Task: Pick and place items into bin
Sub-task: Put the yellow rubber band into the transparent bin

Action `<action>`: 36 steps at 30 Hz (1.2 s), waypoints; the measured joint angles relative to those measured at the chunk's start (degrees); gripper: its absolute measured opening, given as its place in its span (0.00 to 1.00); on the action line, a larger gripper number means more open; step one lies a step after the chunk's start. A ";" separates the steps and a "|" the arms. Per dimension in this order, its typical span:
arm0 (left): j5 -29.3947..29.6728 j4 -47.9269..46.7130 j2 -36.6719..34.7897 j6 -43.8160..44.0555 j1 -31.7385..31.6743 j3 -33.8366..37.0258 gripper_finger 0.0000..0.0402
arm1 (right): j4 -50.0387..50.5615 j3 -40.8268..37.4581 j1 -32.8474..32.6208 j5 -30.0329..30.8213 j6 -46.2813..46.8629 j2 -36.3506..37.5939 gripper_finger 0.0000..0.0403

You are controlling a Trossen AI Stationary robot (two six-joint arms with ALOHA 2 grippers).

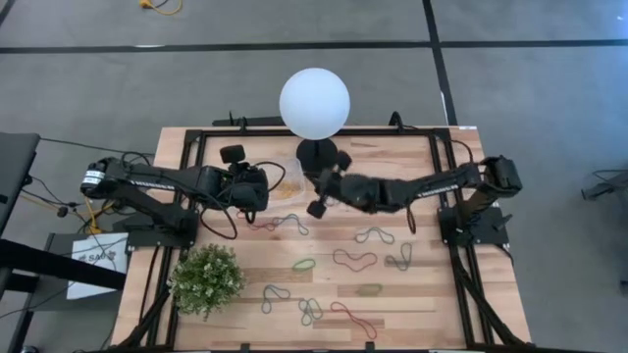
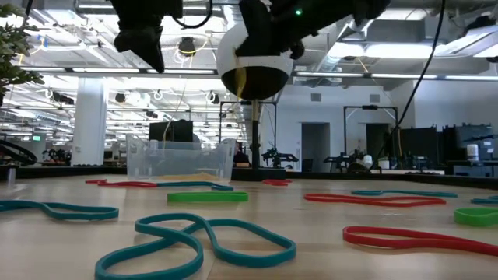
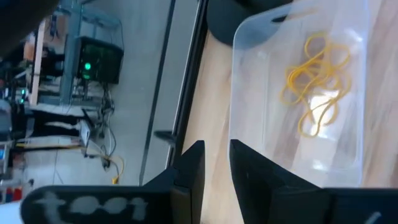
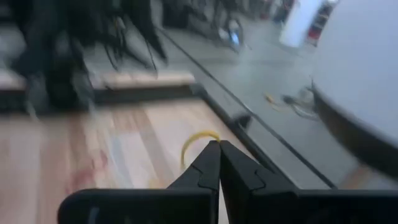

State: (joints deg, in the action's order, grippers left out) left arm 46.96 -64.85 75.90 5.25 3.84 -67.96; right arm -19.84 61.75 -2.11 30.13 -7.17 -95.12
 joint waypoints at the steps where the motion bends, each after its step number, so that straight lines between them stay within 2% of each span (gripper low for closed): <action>1: 0.01 -0.71 -0.20 0.40 -0.08 0.00 0.16 | -1.55 0.01 0.76 -1.74 -0.50 0.01 0.00; 6: 0.30 -2.04 -1.18 1.58 -0.29 0.00 0.16 | -4.49 0.02 3.88 -4.43 -1.89 -0.67 0.00; 12: 0.05 -2.63 -1.96 0.48 -0.26 0.00 0.16 | -10.31 0.03 6.57 -9.91 -1.94 -6.87 0.00; 16: -0.22 -3.56 -2.09 0.49 -0.26 0.00 0.16 | -16.23 0.22 6.94 -8.40 -4.16 -12.57 0.00; 19: -1.61 -4.25 -2.10 1.05 -0.26 0.00 0.16 | -17.06 2.31 7.54 -7.70 -4.88 -16.10 0.00; 27: -3.42 -4.84 -2.08 1.58 -0.26 0.00 0.16 | -14.16 10.77 8.00 -7.97 -5.39 -23.64 0.00; 32: -3.45 -4.82 -2.08 1.60 -0.26 0.00 0.16 | -8.99 17.06 8.02 -13.82 -5.46 -26.14 0.00; 36: -3.52 -4.84 -2.08 1.77 -0.26 0.00 0.16 | -4.12 19.82 8.10 -13.50 -5.45 -26.13 0.00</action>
State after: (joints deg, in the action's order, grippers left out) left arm 43.44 -69.69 73.82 7.03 3.57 -67.96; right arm -23.96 81.57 5.99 16.63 -12.62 -121.25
